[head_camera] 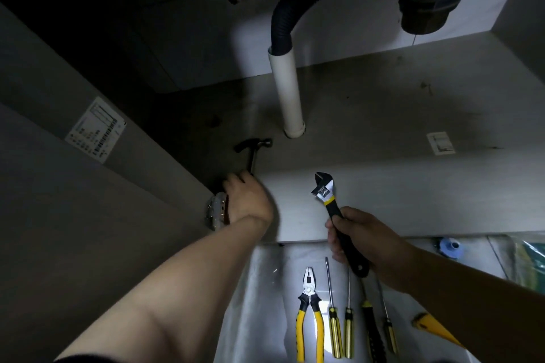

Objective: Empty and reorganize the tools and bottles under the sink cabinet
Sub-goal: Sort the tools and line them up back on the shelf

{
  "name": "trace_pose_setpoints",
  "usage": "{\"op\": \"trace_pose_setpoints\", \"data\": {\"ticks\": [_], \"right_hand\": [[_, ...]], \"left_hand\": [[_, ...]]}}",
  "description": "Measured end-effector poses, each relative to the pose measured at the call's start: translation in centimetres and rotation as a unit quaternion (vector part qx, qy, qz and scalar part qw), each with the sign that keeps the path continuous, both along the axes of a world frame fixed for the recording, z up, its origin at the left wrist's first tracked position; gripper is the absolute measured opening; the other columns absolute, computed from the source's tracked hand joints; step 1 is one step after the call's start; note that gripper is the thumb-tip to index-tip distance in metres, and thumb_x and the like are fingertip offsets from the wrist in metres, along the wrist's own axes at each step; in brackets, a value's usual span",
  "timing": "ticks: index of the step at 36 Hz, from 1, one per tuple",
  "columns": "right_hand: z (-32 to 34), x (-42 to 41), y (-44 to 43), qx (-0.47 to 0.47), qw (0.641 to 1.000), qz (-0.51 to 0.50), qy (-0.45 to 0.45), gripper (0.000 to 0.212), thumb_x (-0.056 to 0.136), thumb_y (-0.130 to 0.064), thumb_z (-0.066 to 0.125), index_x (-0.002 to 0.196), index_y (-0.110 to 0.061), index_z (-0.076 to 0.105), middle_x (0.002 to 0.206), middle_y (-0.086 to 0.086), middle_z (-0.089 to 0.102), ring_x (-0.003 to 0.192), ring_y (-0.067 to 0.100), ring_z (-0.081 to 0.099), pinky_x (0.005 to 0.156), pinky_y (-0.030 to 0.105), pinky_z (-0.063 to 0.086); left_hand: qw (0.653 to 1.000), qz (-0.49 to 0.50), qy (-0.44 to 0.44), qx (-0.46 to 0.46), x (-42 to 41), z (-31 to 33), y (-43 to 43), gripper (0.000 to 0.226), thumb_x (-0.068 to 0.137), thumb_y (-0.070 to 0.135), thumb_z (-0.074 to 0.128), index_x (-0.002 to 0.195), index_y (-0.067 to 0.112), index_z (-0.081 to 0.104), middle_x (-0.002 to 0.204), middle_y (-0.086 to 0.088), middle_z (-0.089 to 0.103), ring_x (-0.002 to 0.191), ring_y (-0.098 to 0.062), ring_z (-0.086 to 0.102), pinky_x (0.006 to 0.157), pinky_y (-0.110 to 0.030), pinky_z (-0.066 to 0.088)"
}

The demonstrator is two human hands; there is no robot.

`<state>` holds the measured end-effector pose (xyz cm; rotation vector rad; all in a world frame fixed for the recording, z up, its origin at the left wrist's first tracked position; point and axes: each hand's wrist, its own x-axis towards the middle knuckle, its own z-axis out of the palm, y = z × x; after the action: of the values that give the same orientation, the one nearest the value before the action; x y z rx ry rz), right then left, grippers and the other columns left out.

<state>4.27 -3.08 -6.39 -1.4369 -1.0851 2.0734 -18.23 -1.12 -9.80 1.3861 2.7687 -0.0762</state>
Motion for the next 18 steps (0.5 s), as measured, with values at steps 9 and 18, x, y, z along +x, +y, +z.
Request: {"op": "trace_pose_setpoints", "data": {"ticks": [9,18], "right_hand": [[0.4,-0.8,0.9,0.108,0.991,0.037,-0.068,0.004,0.092,-0.012,0.068,0.092,-0.011,0.072,0.077,0.016,0.068,0.072,0.022,0.059,0.068,0.03,0.045],[0.7,-2.9,1.2,0.093,0.993,0.06,-0.045,0.027,0.084,0.005,0.065,0.093,-0.02,0.067,0.067,0.003,0.064,0.066,0.014,0.066,0.072,0.036,0.062]], "left_hand": [[0.747,0.004,-0.656,0.109,8.0,3.7,-4.2,0.031,0.104,0.036,0.055,0.104,0.007,0.065,0.088,-0.007,0.067,0.073,-0.011,0.066,0.068,-0.025,0.057],[0.672,0.089,-0.72,0.145,8.2,4.6,-2.9,0.014,0.104,0.005,0.05,0.114,0.007,0.06,0.093,-0.011,0.069,0.074,-0.015,0.072,0.053,-0.025,0.055]]}}
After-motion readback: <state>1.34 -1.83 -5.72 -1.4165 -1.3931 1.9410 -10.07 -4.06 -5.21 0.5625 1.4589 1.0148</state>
